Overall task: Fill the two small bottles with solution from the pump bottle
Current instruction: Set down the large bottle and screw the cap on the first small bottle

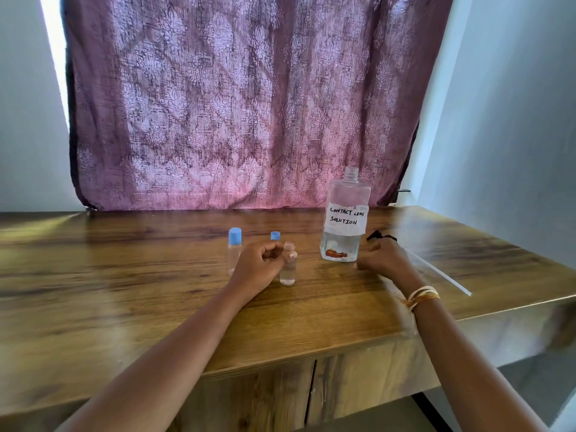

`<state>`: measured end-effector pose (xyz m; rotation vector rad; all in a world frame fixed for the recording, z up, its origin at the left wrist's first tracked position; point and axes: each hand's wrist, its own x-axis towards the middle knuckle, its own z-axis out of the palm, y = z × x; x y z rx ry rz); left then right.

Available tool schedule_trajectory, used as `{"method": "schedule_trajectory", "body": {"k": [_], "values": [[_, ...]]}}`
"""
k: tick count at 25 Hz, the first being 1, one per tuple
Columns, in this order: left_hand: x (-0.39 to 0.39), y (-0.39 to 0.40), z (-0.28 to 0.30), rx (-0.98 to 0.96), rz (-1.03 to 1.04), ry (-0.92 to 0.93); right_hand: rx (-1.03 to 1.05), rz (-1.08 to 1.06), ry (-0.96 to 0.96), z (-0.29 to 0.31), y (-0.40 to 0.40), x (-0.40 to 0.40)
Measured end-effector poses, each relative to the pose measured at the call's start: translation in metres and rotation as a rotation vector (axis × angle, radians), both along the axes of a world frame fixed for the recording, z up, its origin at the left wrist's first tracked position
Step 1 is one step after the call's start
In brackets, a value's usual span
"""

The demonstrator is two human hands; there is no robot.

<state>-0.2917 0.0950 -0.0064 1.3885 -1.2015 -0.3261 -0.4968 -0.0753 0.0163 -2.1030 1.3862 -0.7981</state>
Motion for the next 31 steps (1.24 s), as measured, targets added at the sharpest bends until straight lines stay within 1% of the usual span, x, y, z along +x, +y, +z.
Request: {"method": "schedule_trajectory", "body": {"k": [2, 4, 7, 11, 14, 17, 18, 22, 24, 26, 27, 29, 31], "values": [[0.0, 0.0, 0.0, 0.003, 0.001, 0.001, -0.09, 0.07, -0.064, -0.001, 0.024, 0.01], [0.0, -0.001, 0.0, 0.005, 0.006, -0.005, -0.156, 0.216, -0.112, -0.003, 0.042, 0.034], [0.002, -0.003, 0.0, 0.013, 0.034, -0.009, -0.167, 0.43, -0.112, 0.001, 0.046, 0.078], [0.003, -0.002, -0.001, 0.01, 0.047, -0.034, -0.194, 0.477, -0.106, -0.002, 0.02, 0.133], [0.006, -0.005, -0.003, 0.011, 0.041, -0.012, -0.162, 0.552, 0.042, -0.006, 0.002, 0.164], [0.006, -0.005, -0.002, 0.012, 0.041, -0.026, -0.175, 0.632, 0.194, -0.006, -0.004, 0.178], [0.005, -0.005, -0.002, 0.01, 0.043, -0.037, -0.182, 0.642, 0.204, -0.006, -0.003, 0.179], [0.002, -0.002, 0.002, -0.002, 0.048, -0.052, -0.211, 0.681, 0.124, -0.006, 0.003, 0.168], [0.002, -0.001, 0.001, 0.006, 0.042, -0.049, -0.24, 0.685, 0.046, -0.001, 0.012, 0.152], [0.003, -0.002, 0.0, 0.024, 0.043, -0.062, -0.242, 0.643, -0.106, 0.002, 0.022, 0.132], [0.003, -0.002, -0.001, 0.029, 0.039, -0.059, -0.208, 0.619, -0.196, 0.001, 0.026, 0.121], [0.002, -0.002, 0.0, 0.03, 0.021, -0.038, -0.051, 0.592, -0.42, 0.0, 0.032, 0.107], [0.001, -0.003, 0.001, 0.033, 0.004, -0.007, 0.203, 0.597, -0.68, 0.005, 0.038, 0.099]]}}
